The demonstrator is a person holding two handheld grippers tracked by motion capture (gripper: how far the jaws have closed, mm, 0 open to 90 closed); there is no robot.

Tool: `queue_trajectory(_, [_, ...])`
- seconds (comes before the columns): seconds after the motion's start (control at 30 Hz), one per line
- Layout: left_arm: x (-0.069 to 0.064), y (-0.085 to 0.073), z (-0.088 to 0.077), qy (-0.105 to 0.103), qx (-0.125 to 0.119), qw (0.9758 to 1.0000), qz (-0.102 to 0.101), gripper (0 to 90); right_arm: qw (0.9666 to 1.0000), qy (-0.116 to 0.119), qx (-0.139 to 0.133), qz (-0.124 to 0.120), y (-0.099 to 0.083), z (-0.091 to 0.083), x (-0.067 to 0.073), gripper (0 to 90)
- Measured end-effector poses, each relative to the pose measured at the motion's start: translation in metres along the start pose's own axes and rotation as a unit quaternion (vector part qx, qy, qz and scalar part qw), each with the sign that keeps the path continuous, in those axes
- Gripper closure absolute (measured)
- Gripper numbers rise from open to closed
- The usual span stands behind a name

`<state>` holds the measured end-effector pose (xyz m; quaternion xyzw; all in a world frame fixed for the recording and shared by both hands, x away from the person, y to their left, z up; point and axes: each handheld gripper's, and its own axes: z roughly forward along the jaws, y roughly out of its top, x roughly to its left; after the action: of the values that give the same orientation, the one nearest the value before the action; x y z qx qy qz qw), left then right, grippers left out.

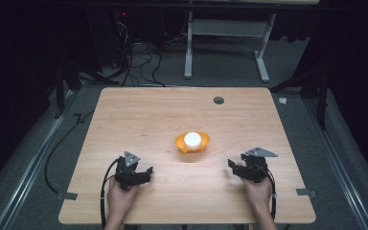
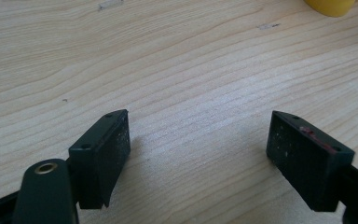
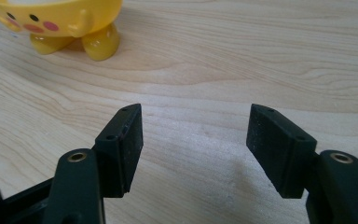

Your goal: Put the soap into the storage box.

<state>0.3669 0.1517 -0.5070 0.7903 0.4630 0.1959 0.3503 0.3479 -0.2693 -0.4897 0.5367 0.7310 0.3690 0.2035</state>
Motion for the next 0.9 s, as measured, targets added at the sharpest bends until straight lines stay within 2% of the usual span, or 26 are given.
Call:
queue_trajectory(0.17, [0.000, 0.000, 0.000, 0.000, 0.000, 1.0000, 0.000, 21.9, 0.9999, -0.005, 0.010, -0.002, -0.002, 0.005, -0.001, 36.7])
queue_trajectory(0.47, [0.000, 0.000, 0.000, 0.000, 0.000, 1.0000, 0.000, 21.9, 0.9993, -0.021, 0.023, -0.021, -0.003, 0.011, 0.003, 35.7])
queue_trajectory(0.7, [0.000, 0.000, 0.000, 0.000, 0.000, 1.0000, 0.000, 21.8, 0.9990, -0.024, 0.027, -0.024, -0.003, 0.014, 0.005, 34.2])
queue_trajectory(0.9, [0.000, 0.000, 0.000, 0.000, -0.001, 1.0000, 0.000, 21.8, 0.9979, -0.037, 0.031, -0.044, -0.003, 0.017, 0.010, 29.7])
